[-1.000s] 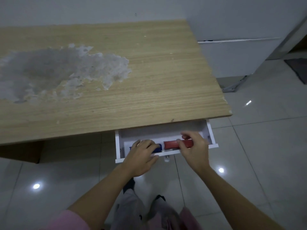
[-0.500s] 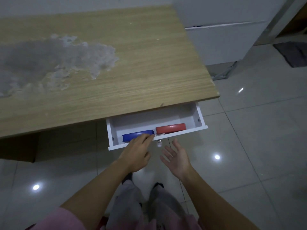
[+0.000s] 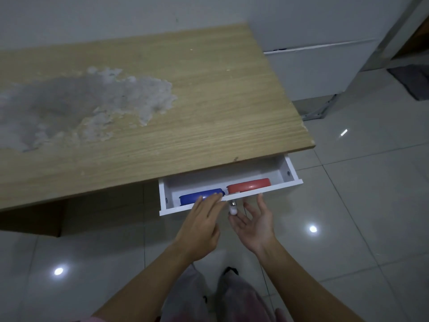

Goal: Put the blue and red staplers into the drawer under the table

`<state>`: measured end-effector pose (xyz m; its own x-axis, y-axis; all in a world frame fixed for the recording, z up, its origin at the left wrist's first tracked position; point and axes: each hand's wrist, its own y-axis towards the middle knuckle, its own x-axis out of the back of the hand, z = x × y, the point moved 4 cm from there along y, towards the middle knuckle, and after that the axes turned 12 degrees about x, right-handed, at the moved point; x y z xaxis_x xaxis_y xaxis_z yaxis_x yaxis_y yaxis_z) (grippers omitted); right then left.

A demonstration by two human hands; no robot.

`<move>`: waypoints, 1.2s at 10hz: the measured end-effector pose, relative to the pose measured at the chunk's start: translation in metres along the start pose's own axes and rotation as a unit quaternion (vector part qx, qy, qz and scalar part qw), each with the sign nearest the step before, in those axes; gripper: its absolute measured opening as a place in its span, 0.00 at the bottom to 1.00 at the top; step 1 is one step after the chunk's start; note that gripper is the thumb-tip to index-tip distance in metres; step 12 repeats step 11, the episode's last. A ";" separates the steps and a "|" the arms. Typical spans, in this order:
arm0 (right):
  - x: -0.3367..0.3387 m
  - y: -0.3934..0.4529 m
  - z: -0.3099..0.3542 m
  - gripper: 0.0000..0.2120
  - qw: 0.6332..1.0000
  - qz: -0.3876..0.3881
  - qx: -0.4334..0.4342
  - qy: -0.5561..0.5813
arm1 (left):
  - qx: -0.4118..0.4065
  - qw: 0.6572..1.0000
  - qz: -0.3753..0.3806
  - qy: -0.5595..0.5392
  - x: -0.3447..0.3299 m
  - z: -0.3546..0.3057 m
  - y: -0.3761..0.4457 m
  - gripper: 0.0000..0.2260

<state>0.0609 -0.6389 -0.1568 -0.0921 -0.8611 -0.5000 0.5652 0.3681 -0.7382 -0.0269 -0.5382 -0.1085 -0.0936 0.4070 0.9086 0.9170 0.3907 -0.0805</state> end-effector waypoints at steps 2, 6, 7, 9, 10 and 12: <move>-0.013 0.003 0.007 0.34 1.000 0.011 0.004 0.006 | -0.048 0.999 0.003 0.008 0.010 0.002 0.001 0.32; -0.058 0.037 0.011 0.37 0.991 0.036 -0.003 0.129 | 0.036 0.990 0.131 0.030 0.013 0.021 0.022 0.32; -0.068 0.042 0.016 0.35 0.990 0.030 0.005 0.141 | 0.047 0.990 0.134 0.022 0.016 0.024 0.026 0.32; -0.080 0.050 0.021 0.37 0.990 0.029 0.007 0.136 | 0.059 0.989 0.132 0.009 0.024 0.027 0.029 0.32; -0.078 0.050 0.021 0.37 0.992 0.037 0.007 0.118 | 0.075 0.988 0.136 0.013 0.025 0.031 0.031 0.33; -0.075 0.047 0.022 0.35 0.997 0.045 0.004 0.059 | 0.089 0.986 0.139 0.007 0.028 0.032 0.031 0.33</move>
